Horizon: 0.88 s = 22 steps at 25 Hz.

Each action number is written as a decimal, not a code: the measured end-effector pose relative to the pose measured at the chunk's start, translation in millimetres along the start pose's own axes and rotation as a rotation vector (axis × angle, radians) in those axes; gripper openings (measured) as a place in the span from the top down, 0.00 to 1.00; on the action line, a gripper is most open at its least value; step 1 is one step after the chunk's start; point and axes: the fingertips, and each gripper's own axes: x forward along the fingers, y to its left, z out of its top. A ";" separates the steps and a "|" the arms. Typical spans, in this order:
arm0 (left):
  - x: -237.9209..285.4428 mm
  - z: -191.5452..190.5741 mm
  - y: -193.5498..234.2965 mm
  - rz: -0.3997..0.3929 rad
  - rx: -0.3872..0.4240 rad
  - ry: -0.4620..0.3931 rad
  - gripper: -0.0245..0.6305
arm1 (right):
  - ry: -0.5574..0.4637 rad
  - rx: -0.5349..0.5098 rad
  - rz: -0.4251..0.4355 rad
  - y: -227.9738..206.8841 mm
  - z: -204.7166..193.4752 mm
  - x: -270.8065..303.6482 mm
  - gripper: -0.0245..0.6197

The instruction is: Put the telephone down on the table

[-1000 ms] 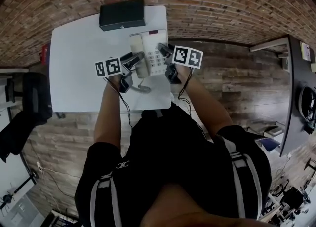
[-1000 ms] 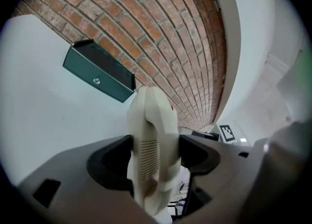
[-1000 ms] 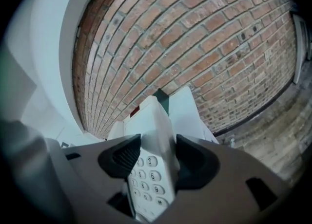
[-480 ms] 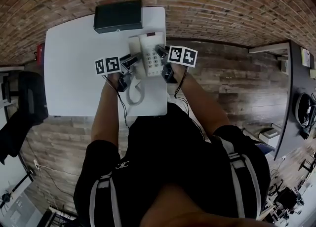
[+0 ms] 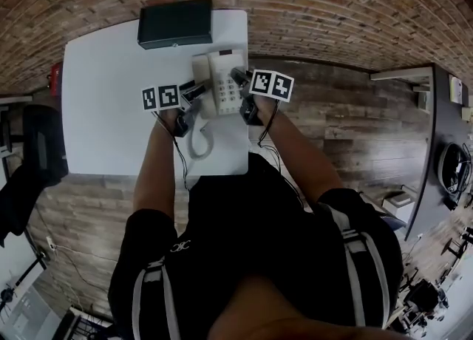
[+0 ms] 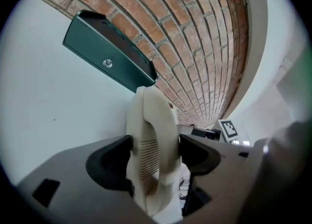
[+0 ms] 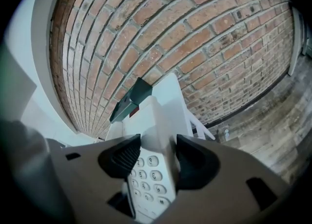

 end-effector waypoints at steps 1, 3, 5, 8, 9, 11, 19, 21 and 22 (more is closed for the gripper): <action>0.0 0.2 -0.5 -0.004 0.011 -0.007 0.48 | -0.007 0.009 0.012 -0.4 0.2 0.0 0.64; -2.0 0.6 -1.7 0.000 0.051 -0.035 0.48 | -0.034 0.022 0.028 -1.9 3.7 -3.1 0.64; -10.0 1.3 -1.7 0.039 0.132 -0.072 0.48 | -0.074 -0.010 0.016 -2.2 12.7 -11.7 0.62; -39.0 11.6 -0.2 0.158 0.262 -0.175 0.47 | -0.137 -0.149 0.007 11.4 25.8 -30.7 0.62; -53.7 17.9 -0.8 0.213 0.297 -0.229 0.48 | -0.166 -0.206 0.007 18.1 28.6 -38.5 0.65; -87.7 31.8 -5.9 0.336 0.357 -0.347 0.86 | -0.241 -0.318 0.013 35.6 34.1 -57.0 0.90; -192.9 70.3 -106.9 0.449 0.540 -0.677 0.96 | -0.519 -0.623 0.087 137.7 49.3 -138.4 0.96; -214.2 74.9 -135.2 0.445 0.569 -0.741 0.96 | -0.609 -0.686 0.094 165.7 54.0 -162.8 0.97; -222.9 75.6 -148.2 0.443 0.583 -0.766 0.96 | -0.653 -0.710 0.100 178.6 56.4 -175.3 0.97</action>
